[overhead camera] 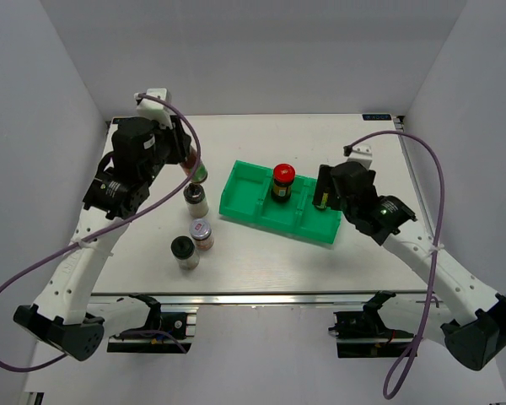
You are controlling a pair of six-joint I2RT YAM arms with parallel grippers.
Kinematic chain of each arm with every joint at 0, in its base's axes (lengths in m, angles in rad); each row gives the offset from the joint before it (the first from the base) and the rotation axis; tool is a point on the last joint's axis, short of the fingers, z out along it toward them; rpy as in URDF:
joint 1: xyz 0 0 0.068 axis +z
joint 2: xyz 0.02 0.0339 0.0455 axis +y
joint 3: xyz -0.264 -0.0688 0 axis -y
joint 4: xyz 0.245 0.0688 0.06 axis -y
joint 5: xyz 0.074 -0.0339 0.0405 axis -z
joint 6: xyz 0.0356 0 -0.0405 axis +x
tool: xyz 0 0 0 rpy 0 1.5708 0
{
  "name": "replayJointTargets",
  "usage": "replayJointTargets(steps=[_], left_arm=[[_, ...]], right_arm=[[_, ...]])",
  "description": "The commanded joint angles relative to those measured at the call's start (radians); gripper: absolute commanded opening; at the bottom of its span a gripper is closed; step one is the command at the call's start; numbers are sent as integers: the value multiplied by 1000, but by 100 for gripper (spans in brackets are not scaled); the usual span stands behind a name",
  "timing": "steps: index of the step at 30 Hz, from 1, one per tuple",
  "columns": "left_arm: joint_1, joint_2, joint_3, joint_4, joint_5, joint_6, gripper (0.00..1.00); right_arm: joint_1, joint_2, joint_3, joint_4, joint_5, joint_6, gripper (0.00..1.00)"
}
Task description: Organize the condiment bottles
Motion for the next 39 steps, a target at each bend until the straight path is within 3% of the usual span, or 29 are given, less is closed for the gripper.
replayJointTargets(steps=[1,6,10,12,16,20,34,39], left_arm=[[-39,25,66,147,171,16,0],[-178,122,96,184,129,34,0],[-361,237,161,199,68,85,0],[-422,281,210,198,23,109,0],[-539,384,280,208,12,140,0],[-574,453,344,219,14,138,0],[-609,559,249,497,37,129,0],[-609,639,281,503,70,114,0]], right_arm=[[-11,-38,31,-64,189,83,89],[-52,-66,14,-189,321,201,89],[-111,-86,-24,-283,389,322,89],[-163,-84,-61,-323,366,372,90],[-281,-139,-202,-178,213,300,89],[-374,-221,-291,-95,85,254,89],[-402,-320,-322,-73,68,238,90],[-402,-324,-327,-65,70,234,89]])
